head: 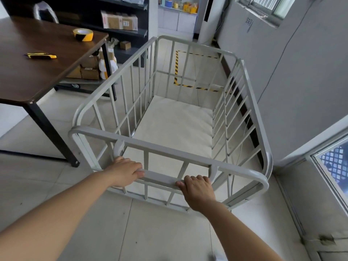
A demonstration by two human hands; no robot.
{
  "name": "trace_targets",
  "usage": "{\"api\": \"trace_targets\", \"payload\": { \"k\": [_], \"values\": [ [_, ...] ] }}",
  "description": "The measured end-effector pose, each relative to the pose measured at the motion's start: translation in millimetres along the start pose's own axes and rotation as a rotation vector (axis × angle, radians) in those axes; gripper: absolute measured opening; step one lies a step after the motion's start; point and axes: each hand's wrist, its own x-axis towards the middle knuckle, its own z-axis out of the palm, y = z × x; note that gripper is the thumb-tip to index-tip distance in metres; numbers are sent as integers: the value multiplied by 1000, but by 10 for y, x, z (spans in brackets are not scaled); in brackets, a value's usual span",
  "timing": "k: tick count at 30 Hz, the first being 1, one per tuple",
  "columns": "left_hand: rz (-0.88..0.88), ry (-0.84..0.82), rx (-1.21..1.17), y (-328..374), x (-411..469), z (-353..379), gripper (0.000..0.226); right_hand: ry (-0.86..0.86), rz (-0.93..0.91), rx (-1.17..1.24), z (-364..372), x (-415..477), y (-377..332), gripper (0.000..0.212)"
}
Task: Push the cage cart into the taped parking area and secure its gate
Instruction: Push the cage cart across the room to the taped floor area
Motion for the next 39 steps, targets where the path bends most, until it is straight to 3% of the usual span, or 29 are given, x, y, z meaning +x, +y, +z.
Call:
{"api": "trace_targets", "payload": {
  "k": [9, 18, 22, 26, 28, 39],
  "values": [
    [0, 28, -37, -15, 608, -152, 32, 24, -10, -35, -64, 502, 409, 103],
    [-17, 48, -31, 51, 1218, -365, 35, -44, -12, -62, -196, 1021, 813, 68],
    [-33, 68, -12, 40, 1427, -476, 39, -51, -59, -53, -270, 1241, 926, 95],
    [-34, 86, 3, -2, 1615, -602, 36, -108, -55, -71, -289, 1485, 1005, 64],
    [-36, 91, -5, -48, 1719, -653, 33, -107, -54, -74, -300, 1612, 1031, 58],
    [5, 97, -1, -334, 2401, -1006, 35, -43, -75, -89, -400, 2377, 1203, 67]
  ]
}}
